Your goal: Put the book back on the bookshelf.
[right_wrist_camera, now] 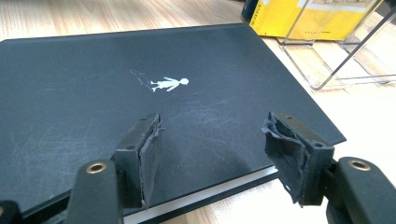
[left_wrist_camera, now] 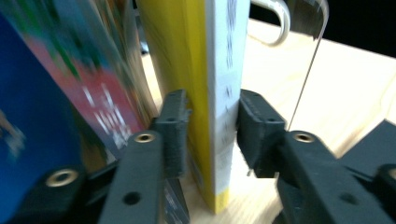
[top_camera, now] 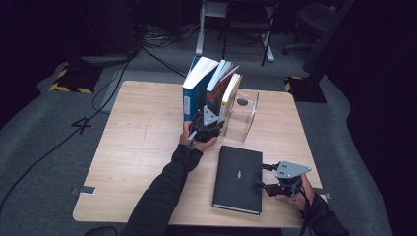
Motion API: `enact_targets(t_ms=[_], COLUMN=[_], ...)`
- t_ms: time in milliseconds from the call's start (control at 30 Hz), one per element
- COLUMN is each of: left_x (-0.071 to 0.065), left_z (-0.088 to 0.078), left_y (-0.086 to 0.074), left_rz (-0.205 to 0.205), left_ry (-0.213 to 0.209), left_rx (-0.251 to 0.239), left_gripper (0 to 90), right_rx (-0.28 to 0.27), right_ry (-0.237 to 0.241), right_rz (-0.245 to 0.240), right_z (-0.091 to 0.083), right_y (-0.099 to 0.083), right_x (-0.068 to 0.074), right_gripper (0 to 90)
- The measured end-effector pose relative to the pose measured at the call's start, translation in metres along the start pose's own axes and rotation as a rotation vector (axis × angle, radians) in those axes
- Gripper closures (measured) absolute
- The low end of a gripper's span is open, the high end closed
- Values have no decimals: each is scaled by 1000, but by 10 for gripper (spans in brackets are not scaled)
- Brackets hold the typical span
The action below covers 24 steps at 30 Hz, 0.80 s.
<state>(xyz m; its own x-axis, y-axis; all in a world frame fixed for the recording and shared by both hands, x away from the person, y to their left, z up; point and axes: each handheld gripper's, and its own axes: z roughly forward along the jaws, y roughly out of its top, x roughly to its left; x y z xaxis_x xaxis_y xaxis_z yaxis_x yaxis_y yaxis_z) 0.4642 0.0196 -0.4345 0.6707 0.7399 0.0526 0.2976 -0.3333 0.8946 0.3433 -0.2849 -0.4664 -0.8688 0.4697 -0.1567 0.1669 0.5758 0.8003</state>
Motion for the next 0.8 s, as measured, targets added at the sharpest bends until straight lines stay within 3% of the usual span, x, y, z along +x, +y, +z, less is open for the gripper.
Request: enact_targets(t_ms=[67,167,333,500,800], left_x=[0,-1,2,1,-2], left_z=[2,4,8,14,14], left_y=[-2,0,2,4,4], left_rz=[-23,-7,-46,-44,-29], left_ry=[-8,1,21,43,35], left_rx=[-9,-1,-4,-4,3], left_gripper=[672,680,695,699,678], right_rx=[1,3,2,1,1], right_ry=[0,-2,-3,-4,-9], right_rz=[1,-2,-1,-1,5], right_z=[0,0,0,0,-1], right_y=[0,0,0,0,0], right_x=[0,-1,0,-1,-1], right_gripper=[370,370,371,371,371])
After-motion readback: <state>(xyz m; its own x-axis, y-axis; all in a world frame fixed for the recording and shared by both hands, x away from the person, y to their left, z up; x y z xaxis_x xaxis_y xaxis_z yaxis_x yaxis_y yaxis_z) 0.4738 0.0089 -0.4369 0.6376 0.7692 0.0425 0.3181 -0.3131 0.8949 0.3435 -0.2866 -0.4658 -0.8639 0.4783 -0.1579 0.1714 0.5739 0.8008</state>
